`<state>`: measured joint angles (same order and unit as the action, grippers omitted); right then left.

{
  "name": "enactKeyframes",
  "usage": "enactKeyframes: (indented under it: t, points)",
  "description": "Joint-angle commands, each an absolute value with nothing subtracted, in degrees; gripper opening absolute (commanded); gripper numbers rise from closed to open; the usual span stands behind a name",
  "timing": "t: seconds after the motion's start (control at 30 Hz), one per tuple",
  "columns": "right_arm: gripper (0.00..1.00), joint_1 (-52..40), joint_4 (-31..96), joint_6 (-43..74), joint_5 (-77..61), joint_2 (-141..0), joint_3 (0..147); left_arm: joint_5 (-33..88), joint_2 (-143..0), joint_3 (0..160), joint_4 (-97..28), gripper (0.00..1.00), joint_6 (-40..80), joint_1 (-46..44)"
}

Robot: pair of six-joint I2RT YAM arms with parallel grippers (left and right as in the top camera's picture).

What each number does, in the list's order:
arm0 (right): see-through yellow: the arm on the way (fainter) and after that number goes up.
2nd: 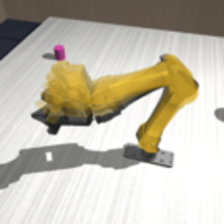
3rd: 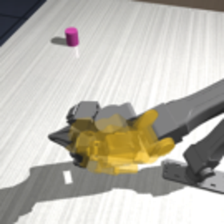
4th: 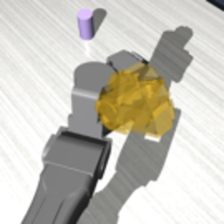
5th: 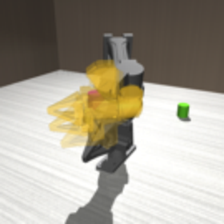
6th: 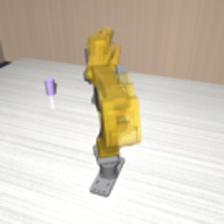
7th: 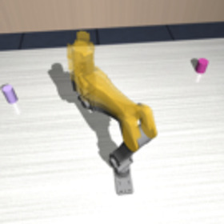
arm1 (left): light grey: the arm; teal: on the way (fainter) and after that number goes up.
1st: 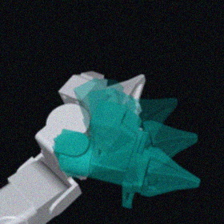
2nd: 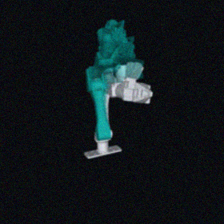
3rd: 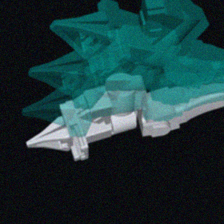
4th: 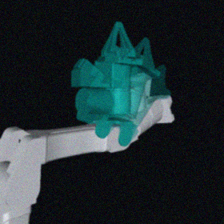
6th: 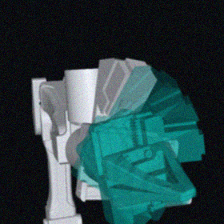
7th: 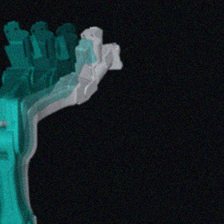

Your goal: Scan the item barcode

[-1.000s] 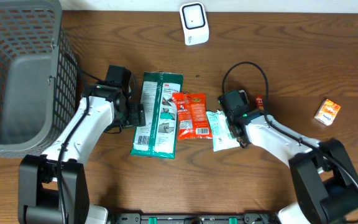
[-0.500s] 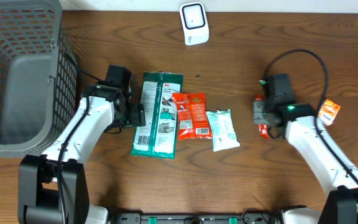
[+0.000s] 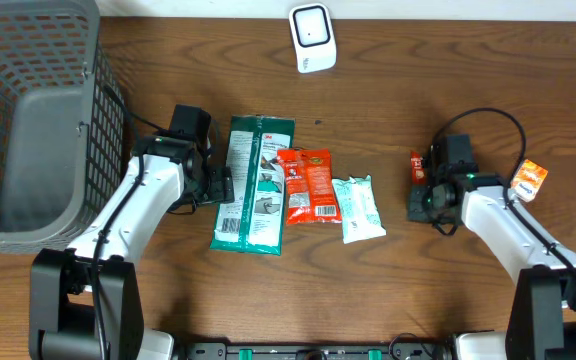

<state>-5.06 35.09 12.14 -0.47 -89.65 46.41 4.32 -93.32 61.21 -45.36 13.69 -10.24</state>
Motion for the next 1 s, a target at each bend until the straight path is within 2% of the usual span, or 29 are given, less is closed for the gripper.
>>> enactKeyframes:
  t: [0.0,0.33,0.57,0.77,0.83,0.97]
  points:
    - [0.01,-5.52,34.06,14.9,-1.41,-90.19,44.47,3.81,-93.25,61.45,-45.54,0.86,13.85,-10.22]
    - [0.01,-6.33,30.26,14.76,-7.55,-89.8,41.56,3.84,-93.25,61.45,-45.54,0.86,13.85,-10.22]
    - [0.07,-6.33,39.81,9.65,-9.47,-85.67,51.7,3.81,-93.25,61.45,-45.54,0.86,13.85,-10.22]
    - [0.27,-6.31,43.16,6.94,-5.32,-84.23,57.06,3.84,-93.25,61.45,-45.54,0.86,13.87,-10.22]
    - [0.38,-6.24,43.07,6.94,-2.68,-84.51,56.75,3.81,-93.25,61.45,-45.54,0.86,13.87,-10.22]
    - [0.49,-5.67,41.54,4.03,0.34,-85.56,54.96,3.81,-93.25,61.45,-45.54,0.86,13.87,-10.22]
